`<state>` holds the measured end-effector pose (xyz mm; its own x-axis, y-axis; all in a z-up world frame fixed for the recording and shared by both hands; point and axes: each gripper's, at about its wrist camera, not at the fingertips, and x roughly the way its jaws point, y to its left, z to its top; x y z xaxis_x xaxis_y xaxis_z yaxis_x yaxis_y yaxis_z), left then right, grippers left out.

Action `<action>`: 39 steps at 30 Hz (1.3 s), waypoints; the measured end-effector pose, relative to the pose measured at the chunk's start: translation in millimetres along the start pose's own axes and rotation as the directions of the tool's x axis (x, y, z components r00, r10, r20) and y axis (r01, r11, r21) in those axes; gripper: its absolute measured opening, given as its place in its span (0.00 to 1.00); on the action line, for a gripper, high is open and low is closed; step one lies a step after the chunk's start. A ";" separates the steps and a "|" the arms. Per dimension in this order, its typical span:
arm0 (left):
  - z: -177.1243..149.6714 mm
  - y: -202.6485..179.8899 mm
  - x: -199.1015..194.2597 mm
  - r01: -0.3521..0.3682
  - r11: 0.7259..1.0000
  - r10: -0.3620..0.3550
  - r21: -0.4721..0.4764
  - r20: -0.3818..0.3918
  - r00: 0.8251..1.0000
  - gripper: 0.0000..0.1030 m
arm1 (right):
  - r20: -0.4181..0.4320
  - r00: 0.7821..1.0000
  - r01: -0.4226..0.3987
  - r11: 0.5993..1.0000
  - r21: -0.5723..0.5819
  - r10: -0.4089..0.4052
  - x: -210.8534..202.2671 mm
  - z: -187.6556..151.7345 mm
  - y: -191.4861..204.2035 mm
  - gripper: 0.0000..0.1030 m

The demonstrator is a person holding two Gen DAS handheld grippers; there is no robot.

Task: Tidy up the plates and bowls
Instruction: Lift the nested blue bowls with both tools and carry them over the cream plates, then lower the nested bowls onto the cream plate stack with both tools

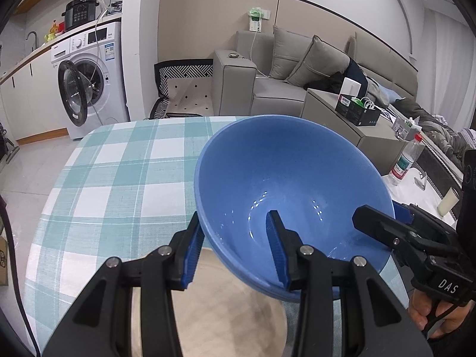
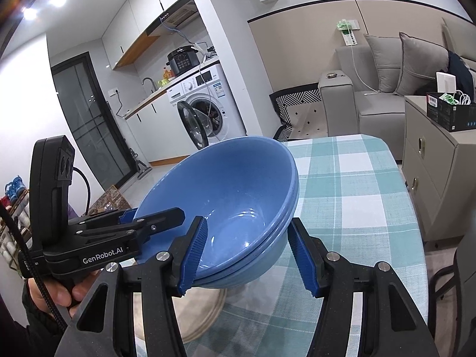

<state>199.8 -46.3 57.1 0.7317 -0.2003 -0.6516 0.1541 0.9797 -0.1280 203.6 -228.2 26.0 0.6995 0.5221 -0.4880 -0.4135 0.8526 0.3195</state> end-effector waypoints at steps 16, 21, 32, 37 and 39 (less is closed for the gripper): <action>-11.4 26.0 -27.5 -0.053 0.998 0.053 -0.016 0.025 0.998 0.40 | -0.009 0.999 -0.053 0.998 -0.034 0.053 5.2 -4.5 38.2 0.56; -16.7 34.8 -33.2 -0.065 0.998 0.065 -0.027 0.029 0.997 0.40 | -0.021 0.997 -0.073 0.997 -0.041 0.072 9.2 -7.9 48.4 0.56; -30.4 55.6 -41.8 -0.096 0.994 0.098 -0.055 0.025 0.995 0.40 | -0.054 0.993 -0.107 0.992 -0.066 0.104 23.4 -16.8 66.3 0.56; -36.2 63.2 -44.2 -0.109 0.992 0.111 -0.066 0.020 0.994 0.40 | -0.068 0.991 -0.119 0.990 -0.075 0.114 29.3 -21.8 74.1 0.56; -38.1 65.4 -44.9 -0.114 0.991 0.115 -0.072 0.019 0.993 0.40 | -0.076 0.990 -0.122 0.989 -0.079 0.116 32.2 -24.0 77.0 0.56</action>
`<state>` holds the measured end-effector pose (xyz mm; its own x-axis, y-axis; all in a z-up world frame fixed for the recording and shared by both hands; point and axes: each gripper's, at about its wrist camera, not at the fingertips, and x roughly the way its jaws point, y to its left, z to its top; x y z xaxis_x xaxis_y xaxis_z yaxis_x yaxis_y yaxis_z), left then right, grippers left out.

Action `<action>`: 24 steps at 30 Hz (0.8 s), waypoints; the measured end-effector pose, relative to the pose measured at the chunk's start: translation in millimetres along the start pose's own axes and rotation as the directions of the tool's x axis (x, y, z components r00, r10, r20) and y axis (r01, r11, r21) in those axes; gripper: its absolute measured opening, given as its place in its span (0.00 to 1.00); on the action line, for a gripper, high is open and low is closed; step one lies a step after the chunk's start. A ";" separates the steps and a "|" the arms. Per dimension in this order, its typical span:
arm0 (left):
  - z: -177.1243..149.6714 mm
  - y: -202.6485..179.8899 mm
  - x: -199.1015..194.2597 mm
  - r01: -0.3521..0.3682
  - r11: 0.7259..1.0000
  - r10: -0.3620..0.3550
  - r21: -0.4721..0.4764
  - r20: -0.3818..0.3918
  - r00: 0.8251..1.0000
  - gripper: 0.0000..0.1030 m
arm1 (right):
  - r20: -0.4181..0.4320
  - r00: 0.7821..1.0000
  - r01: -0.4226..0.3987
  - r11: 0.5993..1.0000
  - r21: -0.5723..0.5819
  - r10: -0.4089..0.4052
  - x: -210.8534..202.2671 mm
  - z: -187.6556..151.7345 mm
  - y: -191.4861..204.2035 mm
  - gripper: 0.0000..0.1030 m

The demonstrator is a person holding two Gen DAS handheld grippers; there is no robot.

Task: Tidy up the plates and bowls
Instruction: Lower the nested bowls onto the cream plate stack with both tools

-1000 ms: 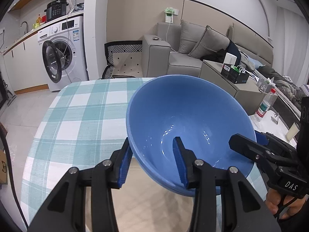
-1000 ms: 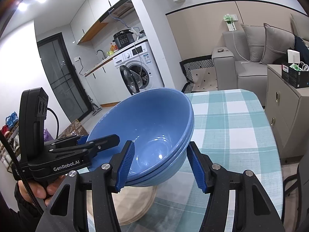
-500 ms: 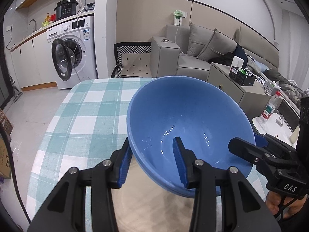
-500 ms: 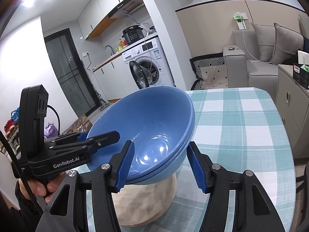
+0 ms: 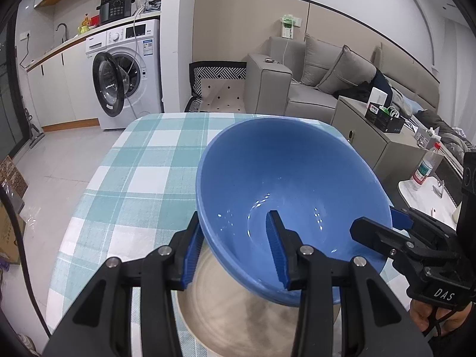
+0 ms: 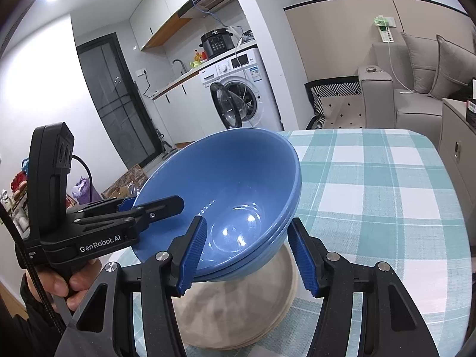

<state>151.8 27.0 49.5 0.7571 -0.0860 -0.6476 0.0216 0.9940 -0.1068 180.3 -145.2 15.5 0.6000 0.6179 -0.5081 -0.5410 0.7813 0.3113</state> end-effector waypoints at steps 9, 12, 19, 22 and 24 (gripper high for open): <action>-10.5 12.2 3.4 -0.016 1.000 0.016 -0.017 -0.019 1.000 0.40 | -0.028 1.000 -0.010 1.000 -0.010 0.010 12.3 -6.4 7.5 0.56; -14.1 14.9 5.8 -0.020 1.000 0.020 -0.021 -0.028 0.999 0.40 | -0.040 0.999 -0.011 1.000 -0.015 0.011 16.1 -9.3 9.8 0.56; -22.1 20.4 11.0 -0.026 0.999 0.025 -0.030 -0.048 0.999 0.40 | -0.067 0.998 -0.012 1.000 -0.019 0.010 25.6 -15.3 11.8 0.56; -24.4 21.2 12.9 -0.029 0.999 0.027 -0.033 -0.056 0.998 0.40 | -0.079 0.997 -0.017 1.000 -0.011 0.016 29.3 -17.0 10.7 0.56; -26.3 21.8 14.0 -0.029 0.999 0.026 -0.037 -0.061 0.998 0.40 | -0.084 0.996 -0.014 1.000 -0.015 0.013 30.5 -18.3 11.7 0.56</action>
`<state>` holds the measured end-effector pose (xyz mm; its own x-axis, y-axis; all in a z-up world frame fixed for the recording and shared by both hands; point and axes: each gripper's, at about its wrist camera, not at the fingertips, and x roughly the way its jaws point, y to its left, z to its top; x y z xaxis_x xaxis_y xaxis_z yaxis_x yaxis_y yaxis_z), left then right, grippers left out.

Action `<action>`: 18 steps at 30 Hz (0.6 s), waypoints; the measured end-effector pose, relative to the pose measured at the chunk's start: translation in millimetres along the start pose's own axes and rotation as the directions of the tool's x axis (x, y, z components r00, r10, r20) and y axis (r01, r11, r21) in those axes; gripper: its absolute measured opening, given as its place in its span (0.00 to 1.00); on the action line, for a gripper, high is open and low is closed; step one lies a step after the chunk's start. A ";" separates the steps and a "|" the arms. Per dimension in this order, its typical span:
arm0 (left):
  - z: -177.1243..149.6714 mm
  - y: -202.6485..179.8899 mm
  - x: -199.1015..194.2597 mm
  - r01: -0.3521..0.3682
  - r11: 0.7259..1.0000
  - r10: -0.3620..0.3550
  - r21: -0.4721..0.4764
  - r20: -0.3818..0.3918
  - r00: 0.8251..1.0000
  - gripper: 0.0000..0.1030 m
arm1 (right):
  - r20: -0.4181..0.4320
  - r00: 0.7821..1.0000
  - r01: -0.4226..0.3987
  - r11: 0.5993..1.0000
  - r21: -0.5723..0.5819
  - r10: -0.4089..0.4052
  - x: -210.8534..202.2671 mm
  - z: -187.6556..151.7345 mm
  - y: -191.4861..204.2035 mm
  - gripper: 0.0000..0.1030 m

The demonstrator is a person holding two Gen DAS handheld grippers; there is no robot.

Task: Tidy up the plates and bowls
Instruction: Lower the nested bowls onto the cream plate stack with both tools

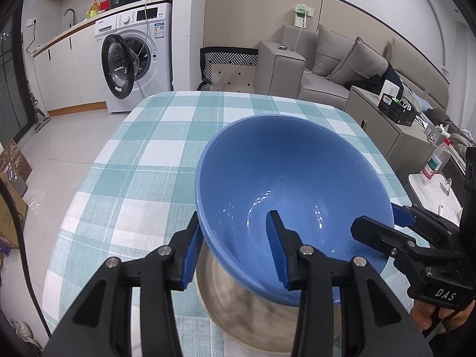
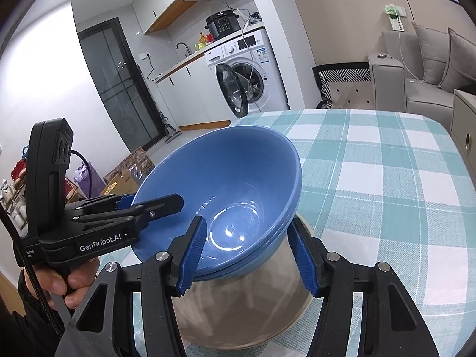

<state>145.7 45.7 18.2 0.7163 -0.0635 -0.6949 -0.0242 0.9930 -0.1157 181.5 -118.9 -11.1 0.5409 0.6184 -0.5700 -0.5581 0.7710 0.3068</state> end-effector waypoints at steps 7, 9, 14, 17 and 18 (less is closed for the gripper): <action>-3.5 1.5 0.9 0.003 1.000 -0.003 -0.007 -0.004 1.000 0.40 | -0.005 1.000 0.001 1.000 -0.003 -0.001 1.7 -1.7 0.7 0.56; -4.4 1.3 0.6 0.002 1.000 -0.002 -0.005 -0.007 1.000 0.40 | -0.007 1.000 0.002 1.000 -0.002 -0.002 1.4 -1.6 0.9 0.56; -6.1 1.1 0.6 0.006 1.000 -0.006 -0.002 -0.010 1.000 0.40 | -0.006 1.000 0.002 1.000 0.000 -0.002 0.1 -1.4 -0.5 0.56; -7.2 1.9 0.2 0.007 1.000 -0.007 -0.005 -0.011 1.000 0.40 | -0.006 1.000 0.005 1.000 -0.007 -0.005 0.2 -1.4 0.8 0.56; -7.1 1.7 0.0 0.006 1.000 -0.006 -0.004 -0.012 1.000 0.40 | -0.008 1.000 0.004 1.000 -0.008 -0.004 0.1 -1.3 1.0 0.56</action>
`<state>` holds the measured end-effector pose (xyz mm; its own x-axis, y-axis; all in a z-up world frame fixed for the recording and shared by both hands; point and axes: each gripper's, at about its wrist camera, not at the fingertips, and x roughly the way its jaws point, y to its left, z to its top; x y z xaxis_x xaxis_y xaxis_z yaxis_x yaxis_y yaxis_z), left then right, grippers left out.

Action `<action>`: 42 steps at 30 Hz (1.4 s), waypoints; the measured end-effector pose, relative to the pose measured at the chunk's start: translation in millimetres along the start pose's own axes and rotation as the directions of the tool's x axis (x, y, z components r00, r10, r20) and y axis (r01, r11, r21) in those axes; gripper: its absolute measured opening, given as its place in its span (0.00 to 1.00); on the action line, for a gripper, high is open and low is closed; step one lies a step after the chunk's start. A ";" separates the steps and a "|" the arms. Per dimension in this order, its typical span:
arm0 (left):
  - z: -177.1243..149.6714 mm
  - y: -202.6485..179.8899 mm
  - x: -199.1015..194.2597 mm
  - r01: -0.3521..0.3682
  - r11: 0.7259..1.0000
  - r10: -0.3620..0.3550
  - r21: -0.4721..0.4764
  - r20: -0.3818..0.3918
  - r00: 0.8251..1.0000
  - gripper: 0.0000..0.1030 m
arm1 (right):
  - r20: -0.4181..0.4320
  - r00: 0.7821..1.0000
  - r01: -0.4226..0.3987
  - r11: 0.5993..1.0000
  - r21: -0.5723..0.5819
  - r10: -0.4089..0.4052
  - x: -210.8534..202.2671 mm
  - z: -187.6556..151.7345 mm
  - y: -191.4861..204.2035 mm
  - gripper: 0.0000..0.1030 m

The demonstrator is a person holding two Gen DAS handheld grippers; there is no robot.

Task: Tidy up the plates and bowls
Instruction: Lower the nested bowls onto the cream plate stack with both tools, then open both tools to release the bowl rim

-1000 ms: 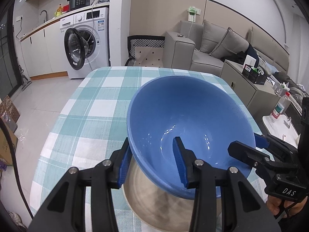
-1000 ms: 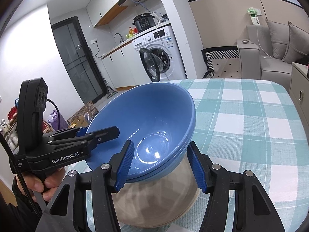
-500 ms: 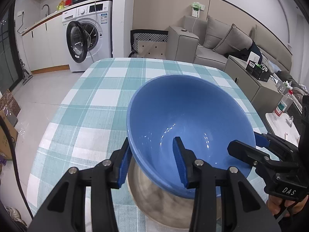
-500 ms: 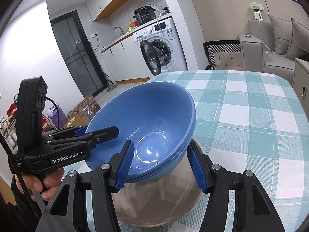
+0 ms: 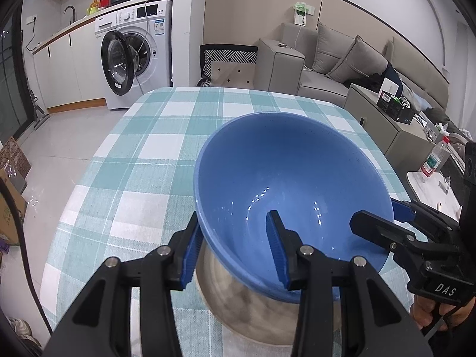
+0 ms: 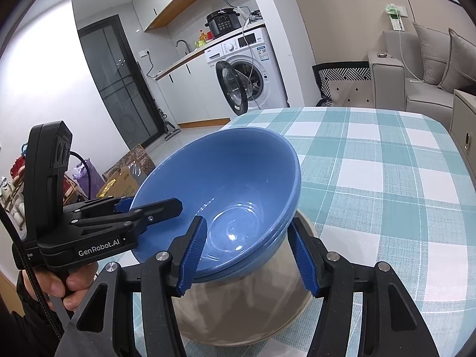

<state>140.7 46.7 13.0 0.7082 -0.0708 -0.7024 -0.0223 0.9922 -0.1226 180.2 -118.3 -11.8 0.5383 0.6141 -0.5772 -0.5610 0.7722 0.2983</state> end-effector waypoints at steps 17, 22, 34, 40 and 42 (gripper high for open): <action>-2.8 -3.8 -3.5 0.010 1.000 -0.010 0.008 -0.001 1.000 0.40 | -0.002 1.000 -0.006 1.000 0.027 0.006 -0.2 -2.6 -4.8 0.57; -1.2 -3.9 -3.2 0.018 1.000 -0.018 0.005 -0.003 1.000 0.42 | -0.001 1.000 -0.006 1.000 0.026 0.006 0.0 -2.9 -4.3 0.57; 1.8 -1.2 -6.2 0.037 0.999 -0.037 0.000 0.010 0.999 0.53 | 0.020 1.000 -0.007 1.000 0.013 0.007 -4.2 -2.8 -3.8 0.66; 2.6 1.3 -10.0 0.037 0.999 -0.038 0.009 0.018 0.999 0.63 | 0.021 1.000 -0.010 1.000 -0.006 0.010 -5.0 -2.1 0.4 0.69; 1.9 3.3 -11.2 0.039 0.999 -0.039 0.010 0.023 0.999 0.68 | 0.021 1.000 -0.005 1.000 -0.009 0.006 -4.8 -2.7 1.2 0.74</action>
<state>134.0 51.0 21.8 0.7248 -0.1072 -0.6806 0.0126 0.9897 -0.1425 175.2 -120.8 -10.7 0.5482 0.6217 -0.5594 -0.5694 0.7674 0.2947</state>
